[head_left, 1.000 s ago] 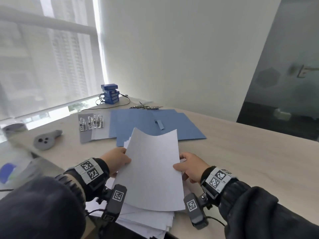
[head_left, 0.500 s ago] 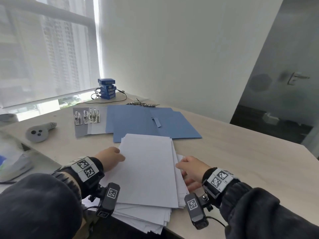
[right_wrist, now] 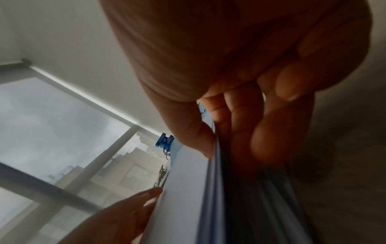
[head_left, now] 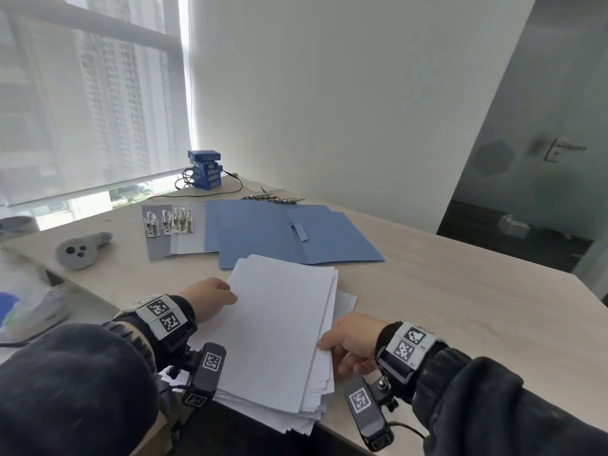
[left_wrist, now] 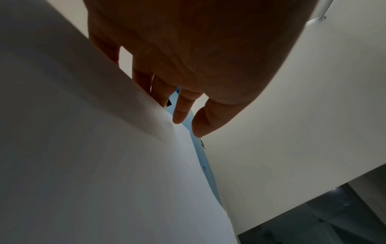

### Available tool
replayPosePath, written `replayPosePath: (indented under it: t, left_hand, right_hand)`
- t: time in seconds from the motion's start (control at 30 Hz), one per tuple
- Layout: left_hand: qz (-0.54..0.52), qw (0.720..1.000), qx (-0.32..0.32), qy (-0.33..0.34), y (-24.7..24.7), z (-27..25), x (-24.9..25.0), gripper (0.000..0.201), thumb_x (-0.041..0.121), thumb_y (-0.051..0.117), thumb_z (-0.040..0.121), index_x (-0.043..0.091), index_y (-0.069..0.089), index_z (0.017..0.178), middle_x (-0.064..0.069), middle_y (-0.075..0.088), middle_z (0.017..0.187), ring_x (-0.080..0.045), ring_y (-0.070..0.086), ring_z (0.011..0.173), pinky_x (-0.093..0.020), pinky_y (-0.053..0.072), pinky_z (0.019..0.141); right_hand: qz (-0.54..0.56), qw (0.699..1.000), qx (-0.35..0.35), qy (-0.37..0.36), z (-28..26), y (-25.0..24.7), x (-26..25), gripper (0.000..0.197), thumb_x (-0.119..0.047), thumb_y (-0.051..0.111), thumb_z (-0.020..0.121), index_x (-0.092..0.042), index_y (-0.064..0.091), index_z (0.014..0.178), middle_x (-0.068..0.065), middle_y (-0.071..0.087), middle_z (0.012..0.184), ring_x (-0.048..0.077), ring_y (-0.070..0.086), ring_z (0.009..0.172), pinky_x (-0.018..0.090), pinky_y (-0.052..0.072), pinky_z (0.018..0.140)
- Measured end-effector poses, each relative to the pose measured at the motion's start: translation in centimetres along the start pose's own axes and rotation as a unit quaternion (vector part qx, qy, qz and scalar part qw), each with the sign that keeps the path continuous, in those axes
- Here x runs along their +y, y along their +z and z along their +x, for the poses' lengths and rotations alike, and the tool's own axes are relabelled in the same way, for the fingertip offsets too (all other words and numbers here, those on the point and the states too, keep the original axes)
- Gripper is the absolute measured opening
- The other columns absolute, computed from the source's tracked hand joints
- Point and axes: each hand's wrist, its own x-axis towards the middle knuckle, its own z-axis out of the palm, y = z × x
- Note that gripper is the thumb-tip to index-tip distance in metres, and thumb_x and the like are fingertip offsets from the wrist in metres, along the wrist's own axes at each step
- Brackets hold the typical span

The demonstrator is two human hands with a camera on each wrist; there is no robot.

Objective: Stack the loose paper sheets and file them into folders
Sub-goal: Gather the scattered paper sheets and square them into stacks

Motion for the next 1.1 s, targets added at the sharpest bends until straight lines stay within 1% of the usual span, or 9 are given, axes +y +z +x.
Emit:
replayPosePath:
  t: [0.2, 0.33, 0.4, 0.5, 0.67, 0.77, 0.9, 1.0, 1.1]
  left_hand:
    - [0.027, 1.000, -0.002, -0.014, -0.7, -0.1, -0.3, 0.045, 0.031, 0.065, 0.096, 0.009, 0.055, 0.134, -0.007, 0.056, 0.115, -0.026, 0.053, 0.105, -0.028, 0.038, 0.086]
    - [0.033, 0.999, -0.016, -0.004, -0.5, -0.9, 0.9, 0.056, 0.035, 0.066, 0.095, 0.011, 0.049, 0.143, -0.010, 0.055, 0.138, -0.027, 0.053, 0.122, -0.029, 0.040, 0.098]
    - [0.037, 0.999, -0.026, 0.003, -0.1, -1.1, 1.6, 0.059, 0.036, 0.069, 0.093, 0.012, 0.049, 0.143, -0.009, 0.055, 0.140, -0.024, 0.052, 0.115, -0.029, 0.040, 0.097]
    - [0.036, 0.999, -0.036, 0.016, 0.8, -1.5, 2.9, 0.059, 0.036, 0.071, 0.091, 0.013, 0.051, 0.141, -0.007, 0.055, 0.139, -0.023, 0.053, 0.115, -0.029, 0.041, 0.095]
    - [0.006, 0.995, -0.085, 0.053, 4.3, -3.0, 7.3, 0.050, 0.035, 0.068, 0.095, 0.017, 0.052, 0.140, -0.001, 0.054, 0.120, -0.020, 0.051, 0.105, -0.025, 0.040, 0.068]
    - [-0.040, 0.989, -0.123, 0.066, 7.8, -3.4, 10.3, 0.045, 0.036, 0.069, 0.093, 0.022, 0.056, 0.134, 0.000, 0.059, 0.116, -0.019, 0.056, 0.100, -0.028, 0.049, 0.071]
    - [-0.089, 0.975, -0.182, 0.088, 13.3, -4.1, 14.7, 0.039, 0.035, 0.071, 0.091, 0.025, 0.060, 0.126, -0.003, 0.063, 0.119, -0.020, 0.061, 0.105, -0.037, 0.059, 0.074]
    - [-0.131, 0.960, -0.225, 0.100, 17.5, -5.1, 18.1, 0.031, 0.032, 0.072, 0.090, 0.024, 0.063, 0.119, -0.004, 0.065, 0.118, -0.023, 0.063, 0.109, -0.046, 0.060, 0.088]
    - [-0.179, 0.939, -0.275, 0.107, 21.8, -6.5, 20.9, 0.040, 0.029, 0.072, 0.091, 0.021, 0.060, 0.128, -0.005, 0.064, 0.122, -0.022, 0.062, 0.113, -0.044, 0.061, 0.086]
  right_hand:
    - [0.007, 0.997, 0.073, 0.016, 0.3, -0.3, 0.8, 0.039, -0.042, 0.057, 0.094, -0.005, 0.065, 0.102, 0.007, 0.069, 0.081, 0.018, 0.062, 0.055, 0.021, 0.046, 0.051]
    - [0.049, 0.993, 0.107, 0.004, 0.2, -1.4, 1.8, 0.036, -0.036, 0.057, 0.093, -0.003, 0.062, 0.108, 0.008, 0.071, 0.092, 0.023, 0.073, 0.070, 0.030, 0.060, 0.059]
    - [0.070, 0.990, 0.126, -0.003, 0.1, -2.2, 2.3, 0.039, -0.036, 0.057, 0.095, -0.005, 0.058, 0.119, 0.012, 0.069, 0.102, 0.024, 0.075, 0.081, 0.037, 0.063, 0.063]
    - [0.110, 0.985, 0.132, -0.004, 0.1, -3.6, 3.4, 0.033, -0.034, 0.057, 0.096, -0.014, 0.055, 0.121, 0.009, 0.062, 0.105, 0.021, 0.070, 0.083, 0.042, 0.063, 0.066]
    - [0.058, 0.982, 0.179, -0.027, 0.2, -7.0, 6.6, 0.018, -0.035, 0.058, 0.095, -0.020, 0.054, 0.103, 0.005, 0.058, 0.094, 0.022, 0.059, 0.075, 0.033, 0.055, 0.065]
    - [0.045, 0.978, 0.201, -0.025, -1.0, -9.9, 9.6, 0.015, -0.033, 0.057, 0.097, -0.018, 0.052, 0.095, 0.001, 0.051, 0.081, 0.015, 0.049, 0.062, 0.025, 0.043, 0.056]
    - [0.049, 0.967, 0.248, 0.014, -3.4, -14.0, 15.2, 0.024, -0.042, 0.058, 0.095, -0.018, 0.052, 0.093, 0.001, 0.047, 0.069, 0.018, 0.045, 0.058, 0.028, 0.034, 0.057]
    - [0.040, 0.960, 0.275, 0.046, -5.2, -16.2, 19.2, 0.025, -0.041, 0.056, 0.098, -0.016, 0.056, 0.100, 0.000, 0.049, 0.077, 0.015, 0.047, 0.064, 0.028, 0.033, 0.057]
    - [0.054, 0.943, 0.319, 0.080, -6.7, -18.0, 23.2, 0.030, -0.040, 0.056, 0.096, -0.015, 0.056, 0.113, 0.003, 0.058, 0.101, 0.020, 0.055, 0.090, 0.031, 0.038, 0.076]
